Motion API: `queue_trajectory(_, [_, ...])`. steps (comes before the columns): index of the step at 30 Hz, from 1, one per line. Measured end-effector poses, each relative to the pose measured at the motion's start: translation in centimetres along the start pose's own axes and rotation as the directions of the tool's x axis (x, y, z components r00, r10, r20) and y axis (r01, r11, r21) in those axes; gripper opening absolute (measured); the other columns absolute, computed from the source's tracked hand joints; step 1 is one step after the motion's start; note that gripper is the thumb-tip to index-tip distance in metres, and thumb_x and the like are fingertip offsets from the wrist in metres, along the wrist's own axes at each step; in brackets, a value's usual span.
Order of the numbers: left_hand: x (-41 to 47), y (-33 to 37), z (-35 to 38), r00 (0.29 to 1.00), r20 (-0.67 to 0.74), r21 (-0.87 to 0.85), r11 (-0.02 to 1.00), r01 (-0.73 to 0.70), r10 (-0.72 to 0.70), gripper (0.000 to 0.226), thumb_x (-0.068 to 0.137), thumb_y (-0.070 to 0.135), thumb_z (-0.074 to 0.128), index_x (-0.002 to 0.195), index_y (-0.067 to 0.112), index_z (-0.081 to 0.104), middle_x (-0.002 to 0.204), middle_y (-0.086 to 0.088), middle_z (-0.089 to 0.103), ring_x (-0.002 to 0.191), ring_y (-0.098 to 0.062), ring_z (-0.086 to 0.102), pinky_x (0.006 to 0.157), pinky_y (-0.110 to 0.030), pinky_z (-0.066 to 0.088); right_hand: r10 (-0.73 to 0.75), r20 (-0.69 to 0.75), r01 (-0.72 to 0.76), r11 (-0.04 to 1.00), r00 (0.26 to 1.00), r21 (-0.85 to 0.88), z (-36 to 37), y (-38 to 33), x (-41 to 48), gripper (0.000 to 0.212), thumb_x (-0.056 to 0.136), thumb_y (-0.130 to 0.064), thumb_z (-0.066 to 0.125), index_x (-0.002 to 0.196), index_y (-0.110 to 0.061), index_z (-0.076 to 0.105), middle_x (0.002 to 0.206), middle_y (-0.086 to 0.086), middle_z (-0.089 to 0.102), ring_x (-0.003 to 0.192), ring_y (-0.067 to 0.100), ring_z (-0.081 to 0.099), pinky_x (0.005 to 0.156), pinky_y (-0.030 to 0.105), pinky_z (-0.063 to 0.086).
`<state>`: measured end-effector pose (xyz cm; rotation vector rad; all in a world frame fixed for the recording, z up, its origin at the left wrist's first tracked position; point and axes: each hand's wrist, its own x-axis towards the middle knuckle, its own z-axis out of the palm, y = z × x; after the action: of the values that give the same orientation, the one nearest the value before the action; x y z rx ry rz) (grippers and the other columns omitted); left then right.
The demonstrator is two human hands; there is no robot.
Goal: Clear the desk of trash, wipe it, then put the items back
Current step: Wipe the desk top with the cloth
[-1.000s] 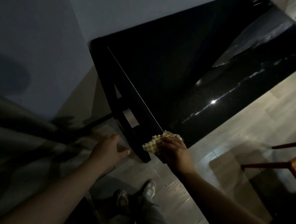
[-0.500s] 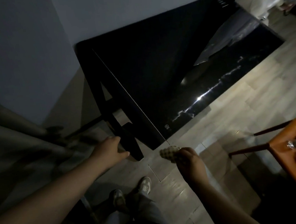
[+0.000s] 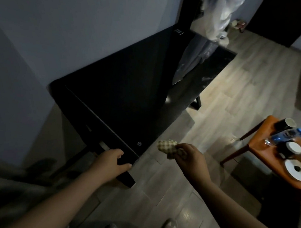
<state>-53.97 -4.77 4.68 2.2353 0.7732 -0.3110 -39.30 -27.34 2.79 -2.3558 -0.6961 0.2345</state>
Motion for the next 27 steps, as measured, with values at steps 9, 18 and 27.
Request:
queue_trajectory(9, [4.2,16.2,4.5,0.987,-0.067,-0.07,0.986,-0.153,0.148,0.043,0.08,0.034,0.074,0.117,0.015,0.062,0.095,0.007,0.061,0.086,-0.007,0.061,0.08,-0.023,0.051,-0.005,-0.162,0.015,0.998,0.987,0.059,-13.8,6.6,3.7,0.028,0.083,-0.021,0.071,0.11,-0.021,0.065,0.105,-0.004,0.063,0.092,0.013,0.061,0.077,0.032,0.055])
queue_trajectory(18, [9.2,28.3,9.0,0.96,-0.02,-0.014,0.96,-0.28,0.28,0.041,0.079,0.034,0.076,0.113,0.013,0.065,0.101,0.003,0.064,0.091,-0.009,0.062,0.087,-0.025,0.051,0.056,-0.26,-0.047,0.998,0.964,0.04,-25.0,14.0,6.4,0.028,0.083,-0.021,0.071,0.11,-0.019,0.066,0.104,-0.007,0.061,0.091,0.008,0.058,0.073,0.015,0.046])
queue_trajectory(27, [17.3,37.4,9.1,0.901,0.05,0.045,0.9,-0.433,0.431,0.043,0.082,0.036,0.072,0.117,0.013,0.063,0.109,0.002,0.064,0.098,-0.011,0.061,0.09,-0.029,0.051,0.113,-0.323,-0.101,0.993,0.94,0.054,-29.9,18.7,13.7,0.029,0.082,-0.026,0.072,0.11,-0.022,0.065,0.101,-0.011,0.059,0.09,0.005,0.056,0.076,0.021,0.05])
